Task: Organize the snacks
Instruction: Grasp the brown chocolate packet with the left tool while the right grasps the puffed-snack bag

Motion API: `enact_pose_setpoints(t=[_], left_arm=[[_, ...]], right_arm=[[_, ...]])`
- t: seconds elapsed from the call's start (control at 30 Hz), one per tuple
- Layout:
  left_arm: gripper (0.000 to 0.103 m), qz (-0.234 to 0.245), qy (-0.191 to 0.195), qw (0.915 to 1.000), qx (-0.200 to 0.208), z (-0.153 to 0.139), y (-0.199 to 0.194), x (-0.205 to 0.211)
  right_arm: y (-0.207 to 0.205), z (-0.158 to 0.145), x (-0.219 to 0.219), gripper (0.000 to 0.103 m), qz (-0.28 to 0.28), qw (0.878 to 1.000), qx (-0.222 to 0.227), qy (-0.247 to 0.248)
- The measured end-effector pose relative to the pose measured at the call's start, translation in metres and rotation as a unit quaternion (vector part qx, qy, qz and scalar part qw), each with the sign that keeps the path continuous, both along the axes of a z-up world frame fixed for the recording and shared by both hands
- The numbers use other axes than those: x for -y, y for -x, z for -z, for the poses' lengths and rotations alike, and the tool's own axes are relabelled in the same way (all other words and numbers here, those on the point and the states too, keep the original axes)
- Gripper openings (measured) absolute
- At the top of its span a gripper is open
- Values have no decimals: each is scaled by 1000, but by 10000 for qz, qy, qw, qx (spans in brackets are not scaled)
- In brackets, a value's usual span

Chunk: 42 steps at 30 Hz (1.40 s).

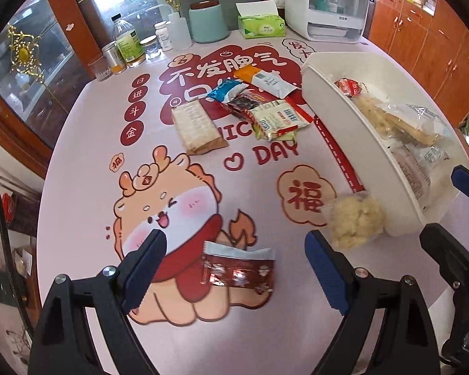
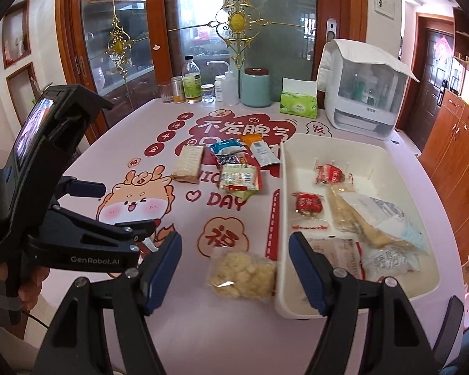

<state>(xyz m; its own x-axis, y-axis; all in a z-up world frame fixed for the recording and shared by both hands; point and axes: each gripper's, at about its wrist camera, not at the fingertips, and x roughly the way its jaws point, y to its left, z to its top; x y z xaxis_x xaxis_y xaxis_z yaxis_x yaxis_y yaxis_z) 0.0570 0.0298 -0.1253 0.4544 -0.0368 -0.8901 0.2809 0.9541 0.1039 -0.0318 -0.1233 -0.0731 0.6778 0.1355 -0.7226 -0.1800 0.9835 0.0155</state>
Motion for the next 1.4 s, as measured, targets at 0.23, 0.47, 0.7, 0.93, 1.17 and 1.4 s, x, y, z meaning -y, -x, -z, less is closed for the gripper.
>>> enact_pose_setpoints(t=[0.23, 0.47, 0.7, 0.93, 1.17, 1.4], left_arm=[[89, 321, -71, 9995, -31, 11, -12, -25], [89, 682, -100, 9975, -156, 31, -21, -40], [89, 930, 5, 9941, -551, 60, -23, -43], [89, 1612, -19, 9843, -720, 75, -15, -34], [89, 3468, -565, 9342, -626, 81, -5, -22], [89, 4708, -1033, 8740, -613, 97, 6, -13]], right_arm=[[1, 13, -26, 71, 332, 9994, -65, -22], [4, 39, -42, 71, 839, 9961, -279, -56], [9, 66, -42, 71, 1510, 9876, -418, 64], [8, 83, -35, 71, 2215, 9748, -264, -39], [8, 103, -28, 72, 2759, 9567, -367, -853], [5, 118, -14, 73, 3647, 9173, -518, -1512]])
